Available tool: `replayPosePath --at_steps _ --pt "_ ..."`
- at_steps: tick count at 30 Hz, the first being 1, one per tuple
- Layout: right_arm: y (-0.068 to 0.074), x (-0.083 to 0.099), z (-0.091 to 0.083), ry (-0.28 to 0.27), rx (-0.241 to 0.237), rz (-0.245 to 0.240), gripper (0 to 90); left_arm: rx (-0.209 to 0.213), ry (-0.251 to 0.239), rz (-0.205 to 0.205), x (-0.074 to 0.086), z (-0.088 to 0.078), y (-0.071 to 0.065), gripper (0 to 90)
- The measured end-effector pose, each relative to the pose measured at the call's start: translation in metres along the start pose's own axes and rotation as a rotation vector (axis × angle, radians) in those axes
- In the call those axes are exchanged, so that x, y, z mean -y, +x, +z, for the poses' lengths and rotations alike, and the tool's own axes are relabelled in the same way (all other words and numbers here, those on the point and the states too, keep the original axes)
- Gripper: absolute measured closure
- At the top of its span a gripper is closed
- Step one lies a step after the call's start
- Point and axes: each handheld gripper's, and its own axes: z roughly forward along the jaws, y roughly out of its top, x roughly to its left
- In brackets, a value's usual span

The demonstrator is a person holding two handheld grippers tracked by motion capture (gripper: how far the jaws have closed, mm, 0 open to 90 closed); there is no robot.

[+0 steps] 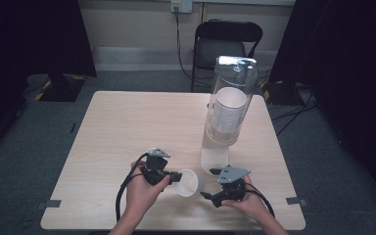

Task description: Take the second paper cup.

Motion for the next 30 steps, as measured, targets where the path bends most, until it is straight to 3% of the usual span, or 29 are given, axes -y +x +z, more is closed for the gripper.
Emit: replayPosePath --at_steps 2,6,10,14,17,21,30 --pt "-0.009 0.004 -0.006 0.002 0.051 0.033 14.3 -0.021 0.023 0.020 0.000 0.001 0.000 85.9" --pt "-0.025 0.015 -0.016 0.024 0.145 0.098 14.4 -0.029 0.035 0.015 0.000 0.005 0.001 82.8" --pt "-0.036 0.022 -0.025 0.008 0.198 0.133 14.3 -0.027 -0.052 0.047 0.000 0.004 -0.001 58.0" --pt "-0.042 0.026 -0.030 0.035 0.220 0.142 14.3 -0.045 -0.095 0.151 0.004 -0.006 -0.003 34.3" --pt "-0.045 0.032 -0.031 0.088 0.232 0.149 14.3 0.016 -0.115 0.169 0.015 -0.015 -0.001 31.3" --pt "-0.049 0.037 -0.032 0.121 0.242 0.182 14.3 0.025 -0.096 0.234 0.036 -0.022 0.003 28.4" --pt "-0.054 0.040 -0.035 0.136 0.264 0.210 14.3 -0.039 -0.031 0.298 0.078 -0.023 0.029 25.7"
